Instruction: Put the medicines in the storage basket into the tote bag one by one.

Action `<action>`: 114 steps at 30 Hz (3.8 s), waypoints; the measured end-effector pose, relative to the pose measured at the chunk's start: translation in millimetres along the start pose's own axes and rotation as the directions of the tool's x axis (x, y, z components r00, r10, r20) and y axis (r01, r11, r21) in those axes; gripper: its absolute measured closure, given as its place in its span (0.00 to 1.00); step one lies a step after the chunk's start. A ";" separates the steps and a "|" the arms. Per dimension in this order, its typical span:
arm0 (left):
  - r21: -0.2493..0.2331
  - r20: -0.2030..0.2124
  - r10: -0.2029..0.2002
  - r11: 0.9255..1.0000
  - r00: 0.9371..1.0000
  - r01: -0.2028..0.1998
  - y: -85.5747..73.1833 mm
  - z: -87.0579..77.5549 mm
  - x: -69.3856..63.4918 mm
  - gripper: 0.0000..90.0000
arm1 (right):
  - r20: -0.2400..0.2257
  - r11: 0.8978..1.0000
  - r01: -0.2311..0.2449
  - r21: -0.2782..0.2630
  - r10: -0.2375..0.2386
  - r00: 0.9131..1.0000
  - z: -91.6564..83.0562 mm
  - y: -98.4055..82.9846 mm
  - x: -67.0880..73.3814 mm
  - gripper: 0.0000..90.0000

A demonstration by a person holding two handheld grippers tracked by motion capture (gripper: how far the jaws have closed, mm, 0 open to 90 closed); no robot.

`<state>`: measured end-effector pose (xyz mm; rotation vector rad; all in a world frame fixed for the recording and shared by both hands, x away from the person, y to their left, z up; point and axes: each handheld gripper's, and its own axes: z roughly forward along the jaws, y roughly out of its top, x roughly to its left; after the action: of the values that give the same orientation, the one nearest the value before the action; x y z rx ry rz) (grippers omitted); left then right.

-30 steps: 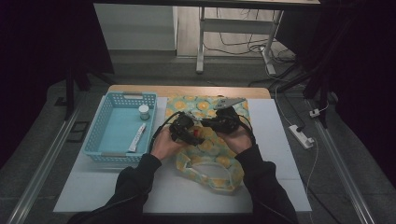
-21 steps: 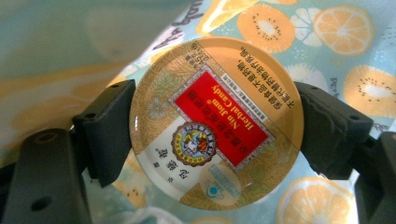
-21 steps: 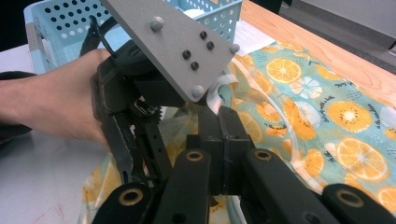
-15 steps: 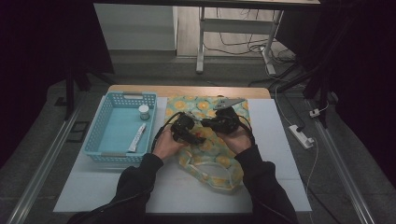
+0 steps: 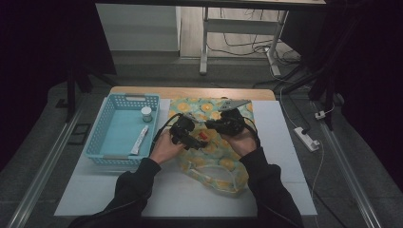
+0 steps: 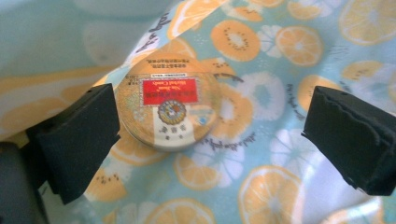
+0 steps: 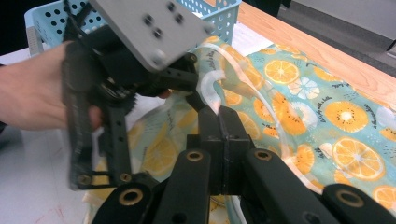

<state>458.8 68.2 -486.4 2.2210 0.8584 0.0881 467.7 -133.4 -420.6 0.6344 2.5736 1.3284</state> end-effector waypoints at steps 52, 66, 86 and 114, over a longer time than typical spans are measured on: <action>-0.101 -0.047 -0.093 0.991 0.995 0.088 -65.7 -111.2 28.1 0.00 | 0.001 1.000 0.005 0.001 -0.005 1.000 -1.7 -2.0 -1.5 1.00; -0.144 -0.177 -0.197 0.974 0.964 0.173 -87.8 -136.1 59.1 0.00 | 0.006 1.000 0.003 0.001 -0.003 1.000 -2.8 -2.1 -2.2 1.00; -0.052 -0.325 -0.278 0.960 0.904 0.276 -100.6 -119.5 96.0 0.01 | 0.007 1.000 0.000 0.004 0.000 1.000 -1.5 -3.0 -3.3 1.00; 0.282 -0.394 -0.233 0.890 0.889 0.358 -104.9 -80.5 104.8 0.24 | 0.008 1.000 0.007 0.003 -0.007 1.000 -2.8 -2.5 -2.7 1.00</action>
<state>457.1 234.0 -517.7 2.4026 1.5121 0.2031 468.4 -137.9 -421.1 0.6298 2.5701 1.3171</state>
